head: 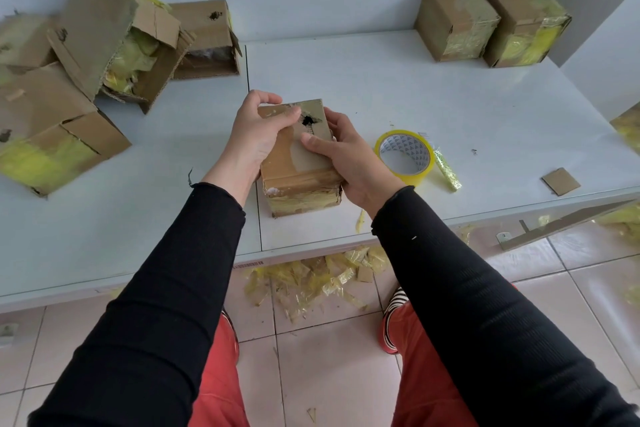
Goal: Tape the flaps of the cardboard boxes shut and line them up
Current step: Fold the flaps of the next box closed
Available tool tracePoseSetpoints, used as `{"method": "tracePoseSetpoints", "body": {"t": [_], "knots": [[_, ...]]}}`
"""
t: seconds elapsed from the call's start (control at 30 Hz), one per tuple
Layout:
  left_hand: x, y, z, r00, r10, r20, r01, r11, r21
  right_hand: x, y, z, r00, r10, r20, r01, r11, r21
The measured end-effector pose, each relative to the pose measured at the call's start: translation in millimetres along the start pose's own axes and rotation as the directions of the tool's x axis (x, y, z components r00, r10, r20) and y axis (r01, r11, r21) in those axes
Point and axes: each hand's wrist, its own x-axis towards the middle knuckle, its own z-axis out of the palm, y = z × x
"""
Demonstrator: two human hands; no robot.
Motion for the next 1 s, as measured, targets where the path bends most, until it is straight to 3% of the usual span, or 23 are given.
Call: {"method": "tracePoseSetpoints", "body": {"t": [0.17, 0.27, 0.4, 0.53, 0.63, 0.7, 0.8, 0.9, 1.0], "knots": [[-0.8, -2.4, -0.4, 1.000, -0.004, 0.000, 0.004, 0.997, -0.080, -4.2, -2.7, -14.9, 0.976, 0.043, 0.215, -0.042, 0.999, -0.008], [-3.8, -3.2, -4.8, 0.999, -0.003, 0.038, 0.010, 0.982, -0.189, -4.4, -0.8, -18.3, 0.961, 0.061, 0.271, -0.058, 0.998, -0.021], [-14.0, -14.2, -17.5, 1.000, -0.025, 0.013, 0.027, 0.994, -0.104, -4.0, 4.6, -13.8, 0.965, 0.109, 0.237, -0.098, 0.993, -0.059], [-27.2, -20.7, -28.3, 0.994, -0.086, -0.072, 0.083, 0.995, -0.053, -7.0, 11.8, -3.1, 0.994, 0.041, 0.097, -0.037, 0.998, -0.051], [-33.6, -18.3, -27.9, 0.996, -0.081, 0.022, 0.083, 0.989, -0.124, -13.8, 12.2, 2.3, 0.997, -0.007, 0.074, 0.018, 0.989, -0.148], [-38.3, -15.4, -28.5, 0.996, -0.066, 0.059, 0.072, 0.991, -0.117, -21.7, 3.3, -0.3, 0.997, -0.040, 0.070, 0.060, 0.949, -0.309], [-42.6, -10.3, -33.8, 0.997, 0.064, -0.053, -0.059, 0.994, 0.088, -32.2, -17.9, -20.9, 0.948, -0.298, -0.109, 0.210, 0.847, -0.488], [-55.3, 9.6, -28.3, 0.910, 0.381, -0.163, -0.340, 0.911, 0.232, -41.7, -37.6, -59.6, 0.828, -0.481, -0.288, 0.325, 0.831, -0.452], [-71.4, 34.0, 6.5, 0.810, 0.586, -0.015, -0.543, 0.760, 0.357, -53.4, -48.2, -105.2, 0.779, -0.482, -0.401, 0.265, 0.833, -0.486]]}}
